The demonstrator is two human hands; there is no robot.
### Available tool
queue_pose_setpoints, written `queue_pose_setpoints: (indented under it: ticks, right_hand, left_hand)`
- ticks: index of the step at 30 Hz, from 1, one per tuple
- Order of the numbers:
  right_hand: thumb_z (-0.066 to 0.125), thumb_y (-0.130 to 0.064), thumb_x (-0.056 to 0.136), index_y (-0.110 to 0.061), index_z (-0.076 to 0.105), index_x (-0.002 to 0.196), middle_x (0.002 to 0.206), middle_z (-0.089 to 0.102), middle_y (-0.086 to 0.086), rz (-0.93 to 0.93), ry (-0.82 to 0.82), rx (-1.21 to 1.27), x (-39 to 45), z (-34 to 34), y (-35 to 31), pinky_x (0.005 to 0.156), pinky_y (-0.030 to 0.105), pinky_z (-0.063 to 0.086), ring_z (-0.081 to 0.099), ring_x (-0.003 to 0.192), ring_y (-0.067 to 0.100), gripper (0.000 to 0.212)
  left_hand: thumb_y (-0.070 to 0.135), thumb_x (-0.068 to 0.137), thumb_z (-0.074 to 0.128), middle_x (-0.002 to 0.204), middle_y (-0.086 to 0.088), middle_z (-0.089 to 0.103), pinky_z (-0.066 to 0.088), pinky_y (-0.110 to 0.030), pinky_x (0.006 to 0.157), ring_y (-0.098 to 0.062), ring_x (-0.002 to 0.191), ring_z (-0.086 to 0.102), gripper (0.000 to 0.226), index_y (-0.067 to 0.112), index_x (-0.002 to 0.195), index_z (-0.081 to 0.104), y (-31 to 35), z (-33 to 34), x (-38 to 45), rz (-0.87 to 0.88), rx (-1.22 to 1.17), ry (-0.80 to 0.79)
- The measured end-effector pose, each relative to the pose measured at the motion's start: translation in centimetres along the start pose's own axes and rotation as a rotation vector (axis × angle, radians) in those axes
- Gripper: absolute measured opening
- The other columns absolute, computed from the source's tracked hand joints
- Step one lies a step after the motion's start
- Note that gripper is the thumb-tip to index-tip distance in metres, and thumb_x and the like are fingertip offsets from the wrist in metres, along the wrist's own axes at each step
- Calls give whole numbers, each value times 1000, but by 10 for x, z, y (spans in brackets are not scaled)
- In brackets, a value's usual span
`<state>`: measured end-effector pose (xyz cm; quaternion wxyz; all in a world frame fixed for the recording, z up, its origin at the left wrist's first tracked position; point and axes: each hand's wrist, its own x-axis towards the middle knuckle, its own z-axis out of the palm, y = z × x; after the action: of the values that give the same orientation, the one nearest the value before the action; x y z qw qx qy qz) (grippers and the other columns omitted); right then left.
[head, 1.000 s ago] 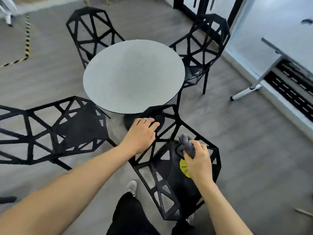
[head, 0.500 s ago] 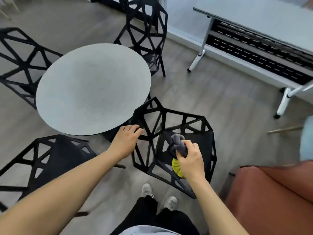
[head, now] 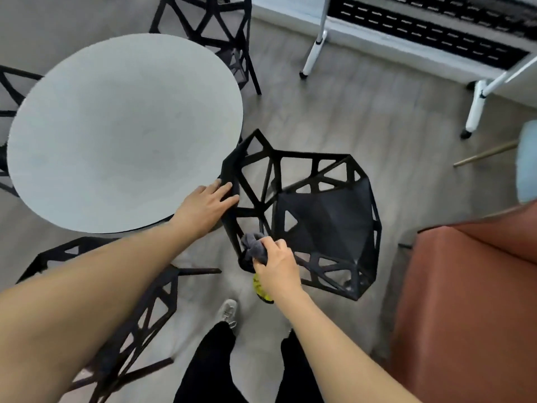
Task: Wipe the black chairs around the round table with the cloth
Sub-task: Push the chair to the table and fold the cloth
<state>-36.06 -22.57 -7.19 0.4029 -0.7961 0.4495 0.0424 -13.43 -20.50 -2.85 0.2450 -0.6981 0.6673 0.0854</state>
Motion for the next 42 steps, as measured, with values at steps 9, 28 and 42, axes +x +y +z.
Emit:
queue_pose_setpoints:
  ticks: [9, 28, 42]
  right_hand:
    - [57, -58, 83, -24, 44, 124, 124, 45, 4, 231, 74, -20, 11, 53, -45, 100, 48, 41, 44, 119, 31, 54]
    - [66, -31, 89, -21, 55, 120, 112, 55, 6, 116, 120, -397, -79, 60, 22, 80, 43, 38, 51, 104, 34, 34]
    - [79, -34, 71, -28, 60, 105, 92, 57, 0, -227, -41, -645, -205, 26, 157, 66, 40, 45, 57, 81, 29, 39]
  left_hand:
    - [6, 97, 50, 159, -24, 31, 31, -45, 117, -41, 150, 22, 47, 4, 144, 49, -23, 30, 12, 161, -118, 192]
    - [20, 96, 49, 146, -12, 46, 23, -46, 120, -36, 141, 33, 42, 19, 139, 49, 18, 41, -12, 290, 66, 242]
    - [31, 80, 81, 140, -20, 57, 42, -48, 112, -44, 134, 48, 58, 3, 128, 65, 176, 79, -137, -72, -195, 210]
